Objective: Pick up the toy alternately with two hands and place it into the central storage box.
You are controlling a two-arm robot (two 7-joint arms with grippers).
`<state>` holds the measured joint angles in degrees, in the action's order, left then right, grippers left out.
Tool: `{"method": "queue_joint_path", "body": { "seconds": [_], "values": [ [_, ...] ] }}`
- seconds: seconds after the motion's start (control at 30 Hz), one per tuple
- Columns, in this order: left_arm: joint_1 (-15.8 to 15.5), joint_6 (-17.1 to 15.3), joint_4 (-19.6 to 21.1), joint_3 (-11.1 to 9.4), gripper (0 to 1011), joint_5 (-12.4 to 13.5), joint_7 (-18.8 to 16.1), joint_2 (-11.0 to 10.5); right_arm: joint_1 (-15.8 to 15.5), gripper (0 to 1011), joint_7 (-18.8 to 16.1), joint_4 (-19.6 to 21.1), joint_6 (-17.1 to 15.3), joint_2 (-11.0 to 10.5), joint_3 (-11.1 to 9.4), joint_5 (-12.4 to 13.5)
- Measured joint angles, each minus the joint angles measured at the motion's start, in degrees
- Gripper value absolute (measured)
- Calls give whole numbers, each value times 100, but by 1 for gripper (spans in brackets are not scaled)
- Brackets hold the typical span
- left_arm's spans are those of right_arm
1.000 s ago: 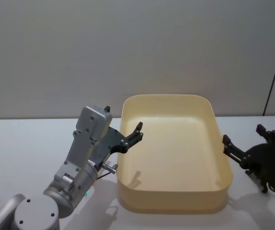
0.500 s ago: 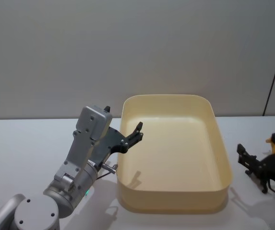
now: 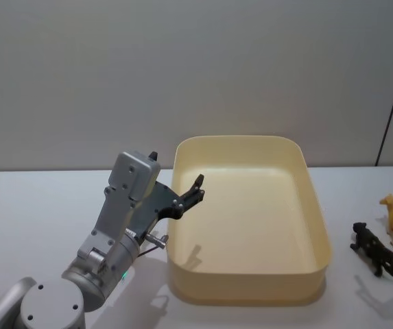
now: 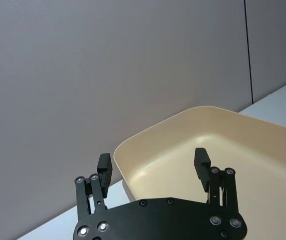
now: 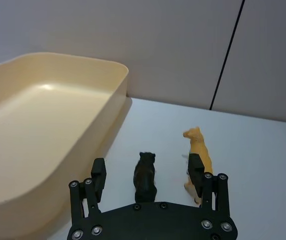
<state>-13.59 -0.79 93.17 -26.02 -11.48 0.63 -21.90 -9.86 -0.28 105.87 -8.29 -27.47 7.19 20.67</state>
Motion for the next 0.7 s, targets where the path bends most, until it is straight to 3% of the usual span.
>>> {"method": "queue_joint_path", "body": {
  "seconds": [0.27,0.7],
  "values": [
    [0,0,0,0,1001,0,0,0,72,1001,-28,-218,-239,29,0,-45],
    [0,0,0,0,1002,0,0,0,485,1001,-269,-791,-506,308,178,-367]
  ]
}}
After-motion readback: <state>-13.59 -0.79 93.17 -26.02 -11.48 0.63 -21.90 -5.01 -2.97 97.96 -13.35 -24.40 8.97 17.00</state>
